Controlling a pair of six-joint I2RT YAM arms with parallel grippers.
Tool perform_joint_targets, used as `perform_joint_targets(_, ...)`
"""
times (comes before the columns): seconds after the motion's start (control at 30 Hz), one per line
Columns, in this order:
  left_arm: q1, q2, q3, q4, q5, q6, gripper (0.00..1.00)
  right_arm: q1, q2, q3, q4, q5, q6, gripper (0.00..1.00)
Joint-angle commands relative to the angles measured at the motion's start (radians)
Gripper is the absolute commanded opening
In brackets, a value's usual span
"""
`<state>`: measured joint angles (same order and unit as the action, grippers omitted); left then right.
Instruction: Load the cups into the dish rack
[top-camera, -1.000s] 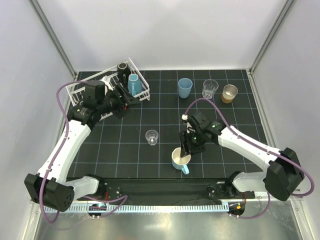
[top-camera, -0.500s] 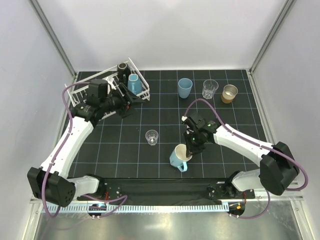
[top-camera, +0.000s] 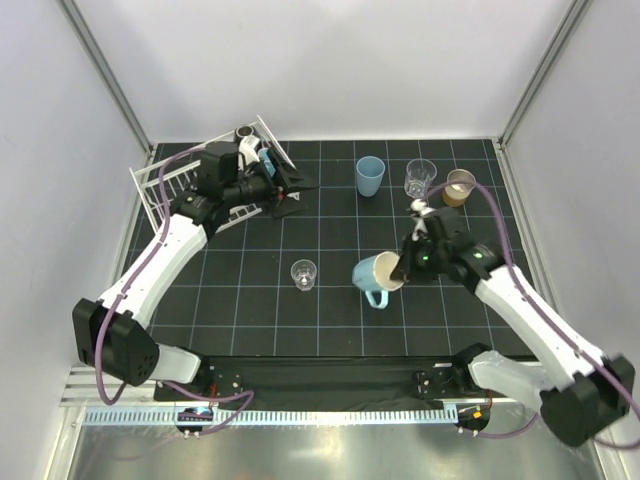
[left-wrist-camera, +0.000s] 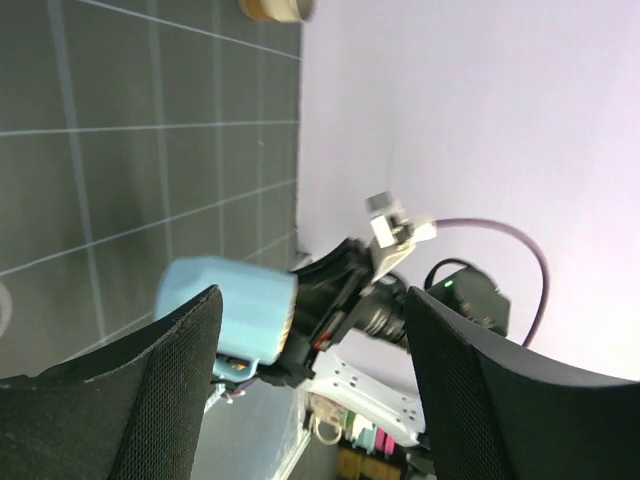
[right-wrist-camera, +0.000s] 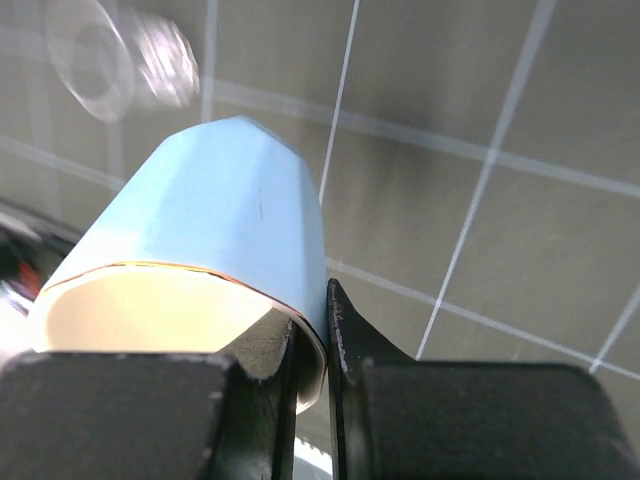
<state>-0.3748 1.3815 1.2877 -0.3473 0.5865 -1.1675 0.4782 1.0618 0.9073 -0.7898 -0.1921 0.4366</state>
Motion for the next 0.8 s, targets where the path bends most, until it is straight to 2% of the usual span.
perform_joint_targets(0.0, -0.039, 0.03, 0.044, 0.172, 0.098, -0.05, 0.72, -0.11, -0.181, 0.05, 0.106, -0.102, 0.04, 0.04)
perform_joint_targets(0.13, -0.104, 0.083, 0.068, 0.257, 0.153, -0.067, 0.77, -0.203, -0.299, 0.085, 0.121, -0.136, 0.07, 0.04)
perform_joint_targets(0.27, -0.156, 0.116, 0.082, 0.37, 0.202, -0.087, 0.8, -0.214, -0.391, 0.123, 0.136, -0.109, 0.096, 0.04)
perform_joint_targets(0.3, -0.167, 0.116, 0.082, 0.428, 0.205, -0.102, 0.86, -0.216, -0.407, 0.13, 0.141, -0.095, 0.1, 0.04)
perform_joint_targets(0.4, -0.197, 0.108, 0.068, 0.531, 0.205, -0.129, 0.93, -0.216, -0.453, 0.165, 0.152, -0.049, 0.114, 0.04)
perform_joint_targets(0.57, -0.233, 0.082, 0.053, 0.574, 0.223, -0.101, 0.92, -0.214, -0.494, 0.215, 0.193, -0.037, 0.145, 0.04)
perform_joint_targets(0.77, -0.269, 0.041, -0.008, 0.715, 0.251, -0.103, 0.83, -0.216, -0.496, 0.283, 0.253, -0.07, 0.201, 0.04)
